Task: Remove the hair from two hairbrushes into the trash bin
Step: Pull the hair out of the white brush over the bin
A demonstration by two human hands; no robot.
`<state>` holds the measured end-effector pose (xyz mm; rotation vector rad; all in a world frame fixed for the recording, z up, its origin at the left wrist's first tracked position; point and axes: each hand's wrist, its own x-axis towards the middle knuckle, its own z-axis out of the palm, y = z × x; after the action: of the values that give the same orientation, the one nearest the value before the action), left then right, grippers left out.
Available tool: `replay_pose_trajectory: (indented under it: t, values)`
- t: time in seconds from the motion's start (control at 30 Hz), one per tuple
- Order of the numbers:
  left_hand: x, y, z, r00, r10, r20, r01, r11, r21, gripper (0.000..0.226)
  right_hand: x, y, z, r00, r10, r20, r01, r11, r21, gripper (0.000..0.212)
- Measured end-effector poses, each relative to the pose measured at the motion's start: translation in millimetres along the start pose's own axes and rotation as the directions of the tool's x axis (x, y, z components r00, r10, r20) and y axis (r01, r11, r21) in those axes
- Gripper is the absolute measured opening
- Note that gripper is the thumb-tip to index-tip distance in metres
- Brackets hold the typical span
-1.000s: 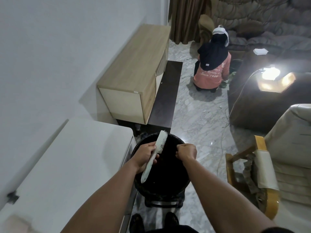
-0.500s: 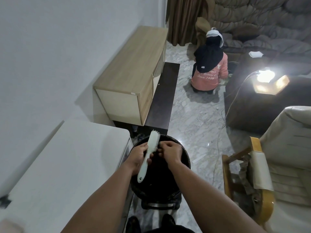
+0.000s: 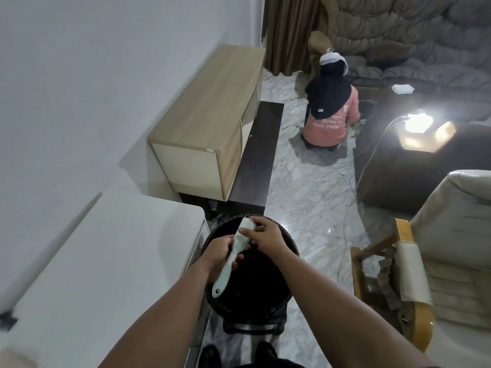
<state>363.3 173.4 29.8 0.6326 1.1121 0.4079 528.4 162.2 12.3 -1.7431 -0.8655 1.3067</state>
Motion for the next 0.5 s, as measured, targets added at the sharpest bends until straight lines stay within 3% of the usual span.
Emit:
replay_pose_trajectory:
  t: [0.1, 0.2, 0.27, 0.37, 0.43, 0.5]
  values:
    - [-3, -1, 6, 0.999, 0.005, 0.045, -0.007, 0.998, 0.055, 0.037, -1, 0, -3, 0.985, -0.010, -0.175, -0.011, 0.993, -0.117, 0.017]
    - [-4, -3, 9, 0.997, 0.005, 0.078, -0.015, 0.991, 0.130, 0.038, -3, 1, -11, 0.930, 0.067, -0.362, -0.148, 0.968, -0.200, 0.027]
    - [-9, -3, 6, 0.996, 0.007, 0.085, -0.015, 0.994, 0.104, 0.039, 2, 10, -18, 0.925, 0.183, -0.333, -0.281, 0.919, -0.275, 0.019]
    - [-13, -2, -13, 1.000, 0.011, 0.017, -0.012, 0.998, 0.056, 0.039, 26, 45, -36, 0.871, 0.323, -0.371, -0.431, 0.864, -0.260, 0.032]
    - [-13, -2, -23, 0.998, 0.015, -0.062, -0.011, 0.997, 0.071, 0.037, 17, 39, -43, 0.882, 0.305, -0.359, -0.407, 0.877, -0.255, 0.035]
    - [-14, -3, -24, 0.992, 0.021, -0.124, -0.009, 0.995, 0.096, 0.037, -4, 17, -34, 0.916, 0.334, -0.225, -0.374, 0.912, -0.169, 0.025]
